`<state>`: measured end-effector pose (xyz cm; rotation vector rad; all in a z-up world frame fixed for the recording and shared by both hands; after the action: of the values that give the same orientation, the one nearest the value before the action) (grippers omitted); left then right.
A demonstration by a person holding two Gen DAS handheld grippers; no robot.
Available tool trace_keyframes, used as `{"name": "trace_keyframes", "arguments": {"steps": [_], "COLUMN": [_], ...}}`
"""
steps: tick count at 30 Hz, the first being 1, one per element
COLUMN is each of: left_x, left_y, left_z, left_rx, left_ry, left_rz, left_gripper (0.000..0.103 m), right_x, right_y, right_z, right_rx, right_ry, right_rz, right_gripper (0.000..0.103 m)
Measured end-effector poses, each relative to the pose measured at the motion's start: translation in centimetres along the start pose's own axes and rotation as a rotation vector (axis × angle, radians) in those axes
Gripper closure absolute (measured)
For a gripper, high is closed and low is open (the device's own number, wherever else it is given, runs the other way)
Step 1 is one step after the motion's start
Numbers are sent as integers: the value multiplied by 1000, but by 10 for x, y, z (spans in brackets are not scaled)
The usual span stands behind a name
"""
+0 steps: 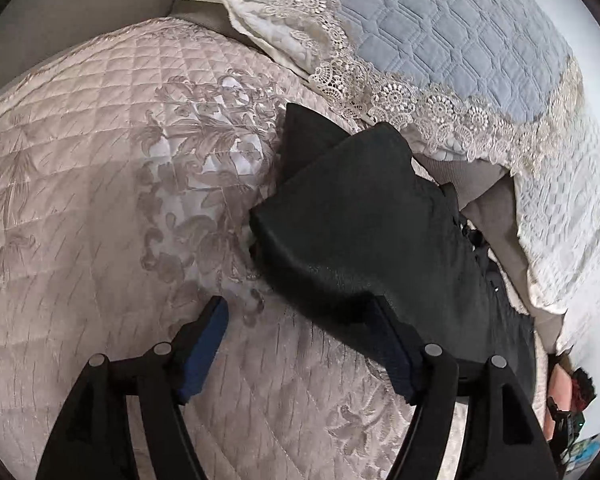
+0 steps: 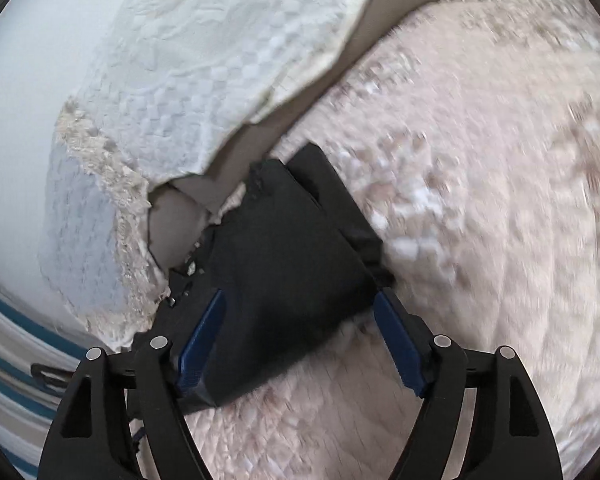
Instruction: Fold large clothes
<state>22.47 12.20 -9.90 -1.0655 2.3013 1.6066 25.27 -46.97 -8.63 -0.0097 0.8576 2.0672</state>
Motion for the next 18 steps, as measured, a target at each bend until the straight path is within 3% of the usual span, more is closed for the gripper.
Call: {"name": "trace_keyframes", "arguments": {"steps": [4, 8, 10, 11, 12, 13, 14, 15, 18], "left_x": [-17, -31, -33, -33, -33, -33, -33, -35, -35], "left_y": [-7, -20, -24, -26, -26, -26, -23, -19, 5], "left_z": [4, 7, 6, 3, 1, 0, -2, -3, -9], "left_rx": [23, 12, -7, -18, -42, -55, -59, -50, -34], "left_ry": [56, 97, 87, 67, 43, 28, 17, 11, -35], "left_rz": [-21, -51, -59, -60, -55, -54, -54, -56, -79], "left_gripper": [26, 25, 33, 44, 55, 63, 79, 82, 88], "right_x": [13, -2, -9, -12, -14, -15, -15, -15, -10], "right_y": [-24, -46, -57, -62, -64, -66, -67, -66, -49], "right_z": [-9, -3, -2, -3, -3, -3, -5, -6, 4], "right_rx": [7, 6, 9, 21, 30, 47, 57, 55, 38], "right_ry": [-10, -8, -18, -27, -28, -26, -36, -46, 1], "right_rz": [79, 67, 76, 81, 80, 81, 90, 99, 98], "right_gripper": [27, 27, 27, 32, 52, 61, 72, 79, 85]}}
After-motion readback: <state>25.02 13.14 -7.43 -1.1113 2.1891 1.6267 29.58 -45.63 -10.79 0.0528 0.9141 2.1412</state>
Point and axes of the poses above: each gripper's, at about its wrist camera, not at the fingertips, and y roughly against the way its jaws point, z to its left, x to its underside, the point moved 8 cm from there along -y, roughly the way its jaws point, and after that the axes turned 7 degrees about -y, right-handed, at the moved point
